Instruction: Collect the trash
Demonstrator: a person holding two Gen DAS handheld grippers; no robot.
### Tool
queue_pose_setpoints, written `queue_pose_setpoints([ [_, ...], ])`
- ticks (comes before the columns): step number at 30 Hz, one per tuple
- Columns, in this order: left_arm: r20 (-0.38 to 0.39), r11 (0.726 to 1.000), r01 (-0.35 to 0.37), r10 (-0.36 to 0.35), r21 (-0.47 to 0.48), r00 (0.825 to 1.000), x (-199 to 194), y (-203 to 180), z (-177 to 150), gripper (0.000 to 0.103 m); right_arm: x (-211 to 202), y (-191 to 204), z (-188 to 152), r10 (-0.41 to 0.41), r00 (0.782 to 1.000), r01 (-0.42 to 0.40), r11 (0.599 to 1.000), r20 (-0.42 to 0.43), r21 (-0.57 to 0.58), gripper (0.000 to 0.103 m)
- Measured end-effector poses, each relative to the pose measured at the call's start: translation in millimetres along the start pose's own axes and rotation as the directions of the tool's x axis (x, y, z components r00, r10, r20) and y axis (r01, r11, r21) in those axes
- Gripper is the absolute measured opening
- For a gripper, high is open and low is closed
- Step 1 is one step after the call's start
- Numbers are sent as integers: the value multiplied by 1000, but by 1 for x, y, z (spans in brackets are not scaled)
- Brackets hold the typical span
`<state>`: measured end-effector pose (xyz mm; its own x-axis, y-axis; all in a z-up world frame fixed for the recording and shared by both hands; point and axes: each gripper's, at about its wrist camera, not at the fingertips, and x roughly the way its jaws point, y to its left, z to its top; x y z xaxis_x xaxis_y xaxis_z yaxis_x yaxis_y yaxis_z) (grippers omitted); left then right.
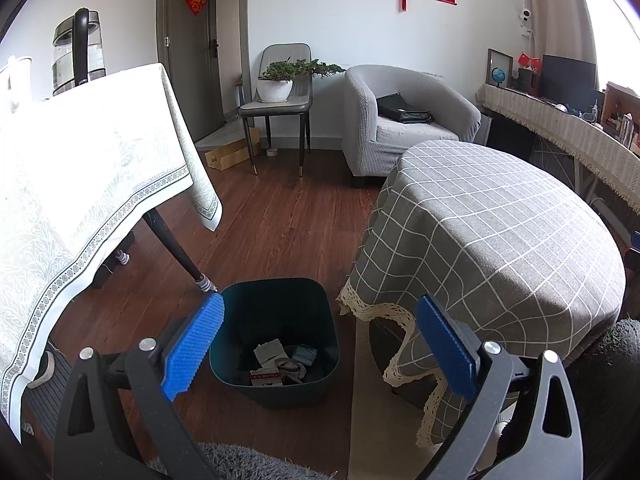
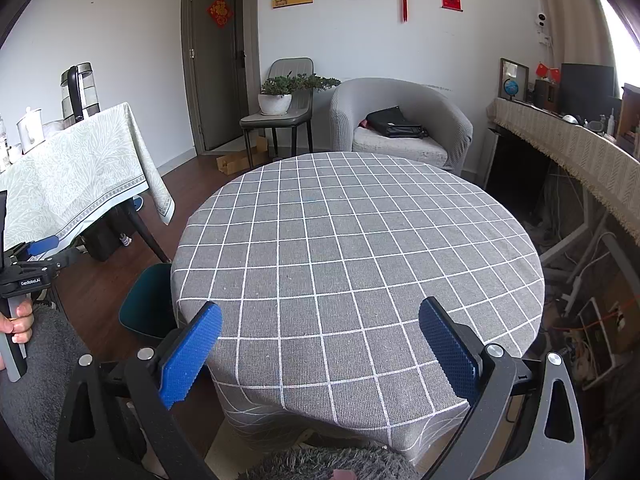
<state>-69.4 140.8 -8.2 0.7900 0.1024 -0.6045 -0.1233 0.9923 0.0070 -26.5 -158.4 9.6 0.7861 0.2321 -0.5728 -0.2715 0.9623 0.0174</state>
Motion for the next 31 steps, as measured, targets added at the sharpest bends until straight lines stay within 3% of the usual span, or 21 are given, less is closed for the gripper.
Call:
queue_pose_setpoints([
  [31, -7, 1000, -2, 2, 9, 1000, 2, 4, -1, 99, 1, -1, 1, 1, 1000, -1, 1000, 0, 5, 100],
])
